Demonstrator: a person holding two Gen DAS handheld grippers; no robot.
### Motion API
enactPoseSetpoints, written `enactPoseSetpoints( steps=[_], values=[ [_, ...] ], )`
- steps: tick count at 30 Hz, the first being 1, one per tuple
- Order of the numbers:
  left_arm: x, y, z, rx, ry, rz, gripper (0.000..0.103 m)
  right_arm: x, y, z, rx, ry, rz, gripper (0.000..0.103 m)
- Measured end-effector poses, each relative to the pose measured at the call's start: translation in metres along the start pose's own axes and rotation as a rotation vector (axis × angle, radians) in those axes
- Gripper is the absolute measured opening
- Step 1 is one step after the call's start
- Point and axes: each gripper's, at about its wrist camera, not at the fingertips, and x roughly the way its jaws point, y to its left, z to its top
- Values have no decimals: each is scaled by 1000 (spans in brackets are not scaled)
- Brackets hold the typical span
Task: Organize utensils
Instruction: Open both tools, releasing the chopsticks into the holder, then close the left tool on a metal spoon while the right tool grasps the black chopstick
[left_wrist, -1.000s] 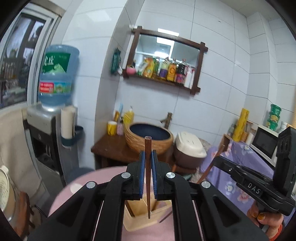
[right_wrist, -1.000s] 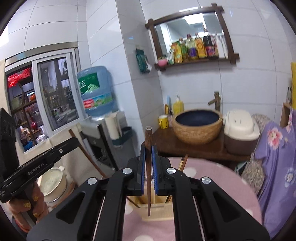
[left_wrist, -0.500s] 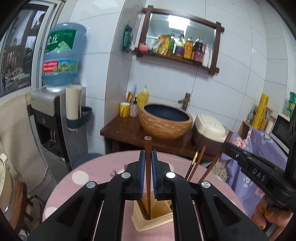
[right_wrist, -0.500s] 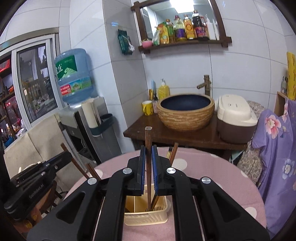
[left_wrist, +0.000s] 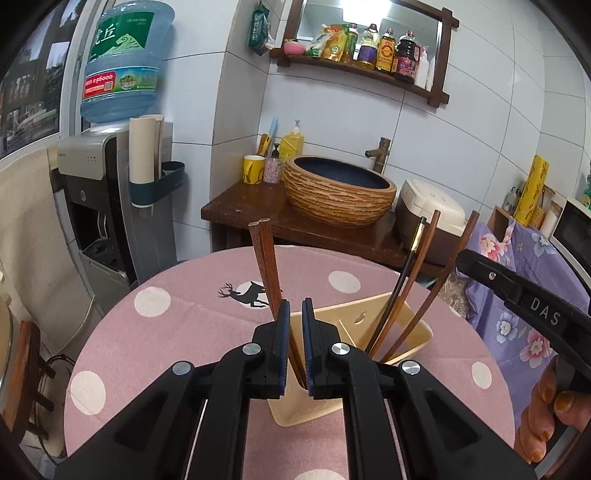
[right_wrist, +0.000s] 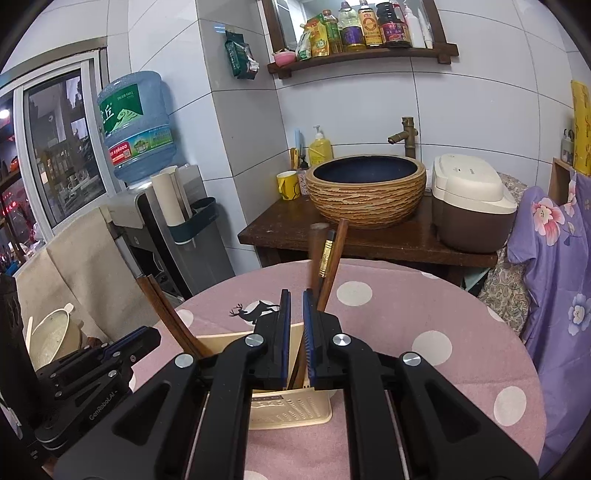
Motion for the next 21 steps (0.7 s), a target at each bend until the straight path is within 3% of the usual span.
enactPoseSetpoints(
  steps=[2, 3, 4, 5, 6, 10, 12, 16, 21],
  values=[
    [-3, -1, -2, 1, 2, -9, 10, -2, -2, -4, 5, -1, -1, 14],
    [-7, -1, -4, 6, -1, -11, 17, -3, -2, -6, 4, -1, -1, 20],
    [-12, -2, -7, 15, -13, -9, 31, -5, -3, -8, 8, -5, 1, 37],
    [-16, -3, -9, 23, -29, -5, 40, -8, -4, -10, 15, -15, 5, 45],
    [-22, -5, -13, 33, -53, 0, 56, -13, -5, -14, 21, -26, 6, 45],
    [-49, -6, -32, 82, -112, 5, 71, -28, -7, -31, 10, -19, -10, 46],
    [-59, -2, -42, 89, -118, 0, 86, -36, -9, -44, 7, -3, -17, 48],
    [-76, 20, -67, 52, -114, 8, 96, -52, -11, -77, -26, 42, -36, 50],
    [-83, 56, -100, -44, -35, 17, 96, -65, -21, -126, -16, 108, -45, 53]
  ],
)
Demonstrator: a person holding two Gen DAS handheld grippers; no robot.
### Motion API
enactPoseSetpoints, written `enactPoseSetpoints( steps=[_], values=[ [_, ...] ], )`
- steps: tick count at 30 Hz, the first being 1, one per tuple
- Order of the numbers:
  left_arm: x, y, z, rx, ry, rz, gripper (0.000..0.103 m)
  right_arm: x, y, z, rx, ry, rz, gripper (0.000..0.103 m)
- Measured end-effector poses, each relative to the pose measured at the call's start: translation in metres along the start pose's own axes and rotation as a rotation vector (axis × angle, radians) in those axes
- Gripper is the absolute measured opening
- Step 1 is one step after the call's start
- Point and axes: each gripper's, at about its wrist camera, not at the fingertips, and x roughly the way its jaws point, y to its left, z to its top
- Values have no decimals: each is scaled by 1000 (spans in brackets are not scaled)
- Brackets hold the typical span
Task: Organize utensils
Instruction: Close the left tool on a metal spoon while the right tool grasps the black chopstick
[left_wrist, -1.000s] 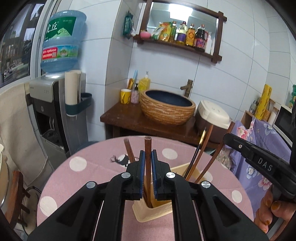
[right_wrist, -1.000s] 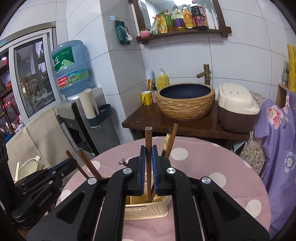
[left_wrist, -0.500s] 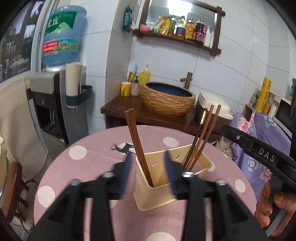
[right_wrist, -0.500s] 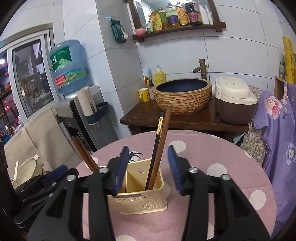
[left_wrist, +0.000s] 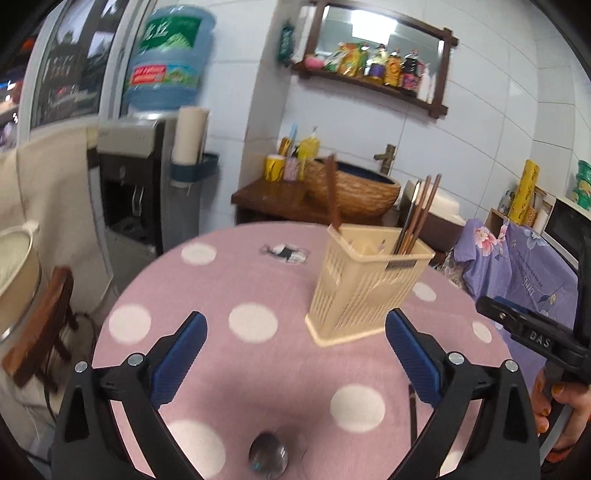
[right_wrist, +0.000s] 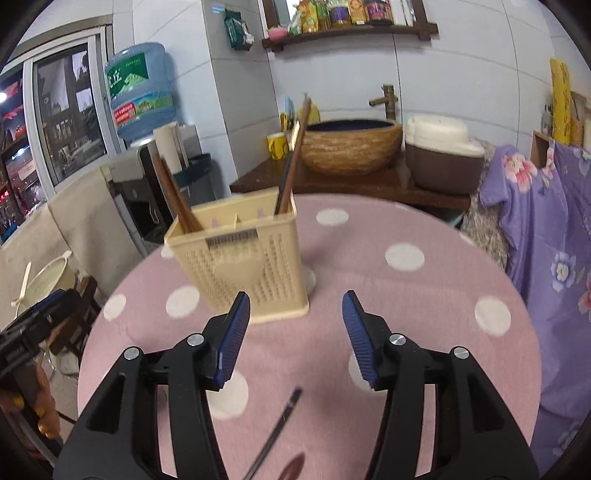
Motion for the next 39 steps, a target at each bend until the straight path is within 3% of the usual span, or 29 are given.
enactPoseSetpoints(
  steps=[2, 10, 19, 30, 39],
  values=[
    [-1, 9, -14, -7, 31, 18, 95, 2, -2, -20, 3, 39, -6, 53],
    [-2, 18, -67, 20, 135, 70, 68, 5, 1, -74, -5, 100, -48, 53],
    [-1, 14, -117, 87, 233, 96, 57, 14, 1, -116, 38, 174, -39, 53],
    [11, 4, -139, 155, 312, 116, 49, 7, -4, -126, 69, 184, -35, 53],
    [28, -3, -129, 186, 314, 150, 45, 5, -3, -126, 70, 185, -24, 53]
  ],
)
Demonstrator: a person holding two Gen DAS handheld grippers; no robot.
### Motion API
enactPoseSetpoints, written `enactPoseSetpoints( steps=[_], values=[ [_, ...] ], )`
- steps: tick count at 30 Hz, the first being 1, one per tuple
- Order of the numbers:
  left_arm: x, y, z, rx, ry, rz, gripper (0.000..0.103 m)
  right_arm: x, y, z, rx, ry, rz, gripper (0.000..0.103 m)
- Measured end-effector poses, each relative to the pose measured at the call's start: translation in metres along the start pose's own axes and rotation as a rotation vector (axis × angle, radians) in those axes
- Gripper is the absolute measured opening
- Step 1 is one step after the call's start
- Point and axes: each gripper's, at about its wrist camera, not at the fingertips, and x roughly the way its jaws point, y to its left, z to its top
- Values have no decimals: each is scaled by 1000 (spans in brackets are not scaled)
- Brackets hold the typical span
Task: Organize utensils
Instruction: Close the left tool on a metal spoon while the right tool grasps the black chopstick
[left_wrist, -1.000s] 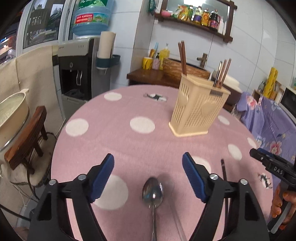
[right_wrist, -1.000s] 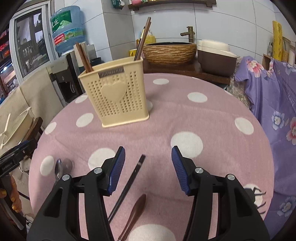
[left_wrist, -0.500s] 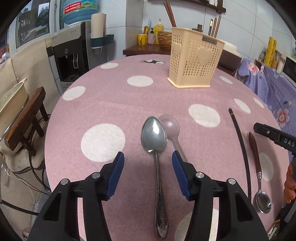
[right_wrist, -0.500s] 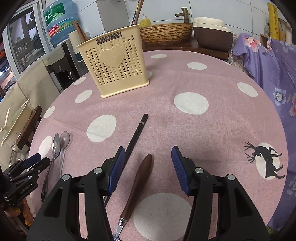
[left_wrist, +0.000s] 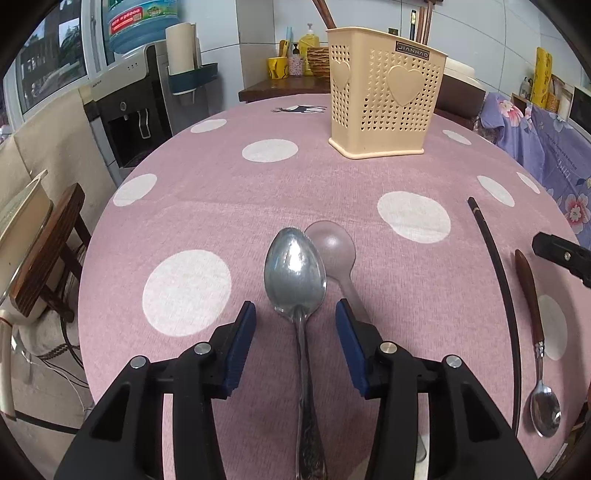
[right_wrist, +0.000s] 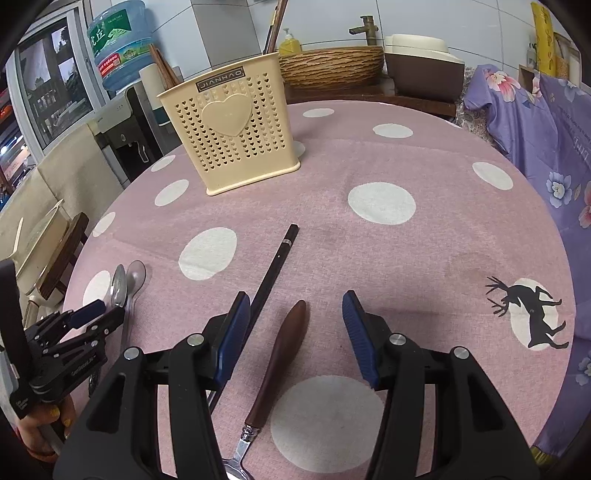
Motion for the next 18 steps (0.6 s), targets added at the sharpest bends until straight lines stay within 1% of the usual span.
enactPoseSetpoints(
  steps=[6, 9, 13, 18],
  values=[
    [10, 0, 12, -12, 8, 5, 45, 4, 0, 1, -4, 14, -13, 53],
    [13, 0, 16, -17, 19, 4, 41, 9, 2, 3, -10, 30, -13, 53],
    [15, 1, 20, -25, 32, 8, 41, 16, 9, 10, -31, 41, -17, 53],
    [18, 1, 25, -25, 49, 10, 41, 33, 19, 25, -52, 78, -37, 51]
  ],
)
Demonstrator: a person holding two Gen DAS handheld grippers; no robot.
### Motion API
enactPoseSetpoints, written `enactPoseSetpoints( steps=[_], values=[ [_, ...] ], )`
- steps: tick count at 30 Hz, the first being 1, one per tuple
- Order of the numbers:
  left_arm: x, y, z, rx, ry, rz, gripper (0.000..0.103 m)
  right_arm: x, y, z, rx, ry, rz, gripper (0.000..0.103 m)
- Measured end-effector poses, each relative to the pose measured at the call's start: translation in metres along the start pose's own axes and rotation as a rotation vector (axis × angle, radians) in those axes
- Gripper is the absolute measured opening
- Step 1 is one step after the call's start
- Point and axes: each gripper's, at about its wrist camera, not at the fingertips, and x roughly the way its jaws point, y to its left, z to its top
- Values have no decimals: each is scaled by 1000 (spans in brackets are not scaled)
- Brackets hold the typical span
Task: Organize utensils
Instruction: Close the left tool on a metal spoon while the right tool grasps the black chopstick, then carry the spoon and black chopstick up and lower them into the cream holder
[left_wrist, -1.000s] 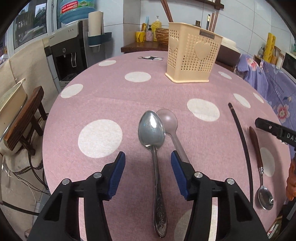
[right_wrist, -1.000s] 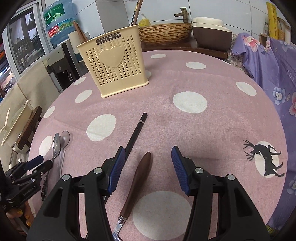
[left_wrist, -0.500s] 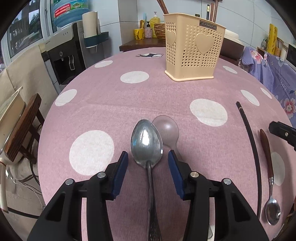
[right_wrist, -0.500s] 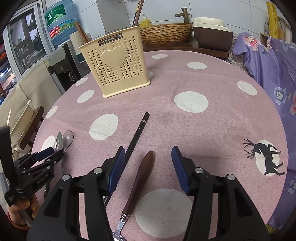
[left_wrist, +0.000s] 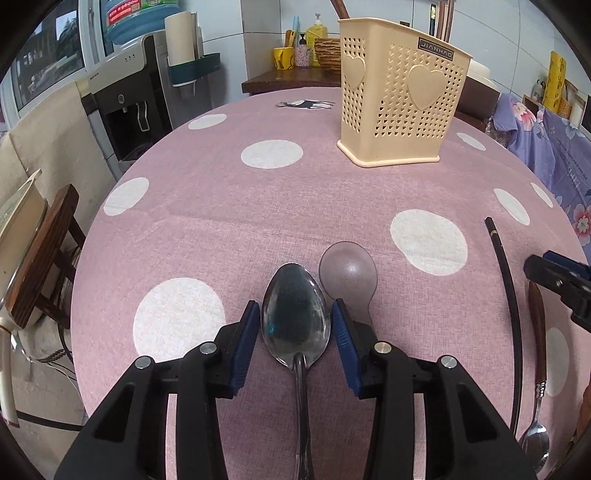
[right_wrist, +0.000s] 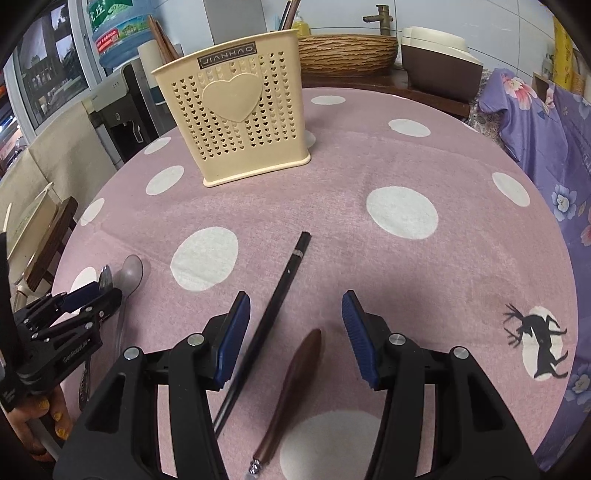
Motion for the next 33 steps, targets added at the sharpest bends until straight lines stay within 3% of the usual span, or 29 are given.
enactPoseSetpoints(
  steps=[8, 14, 21, 26, 33],
  values=[
    [3, 3, 7, -32, 24, -15, 41, 38, 11, 21, 8, 105, -34, 30],
    [5, 5, 9, -52, 20, -17, 38, 43, 13, 25, 21, 88, -62, 15],
    [7, 8, 13, -67, 23, -25, 37, 47, 7, 29, 69, 87, -26, 10],
    [2, 10, 17, -80, -7, -36, 37, 46, 1, 32, 131, 96, 54, 9],
    [-18, 13, 27, -97, -83, -74, 37, 22, 6, 43, 168, 39, 170, 8]
  ],
)
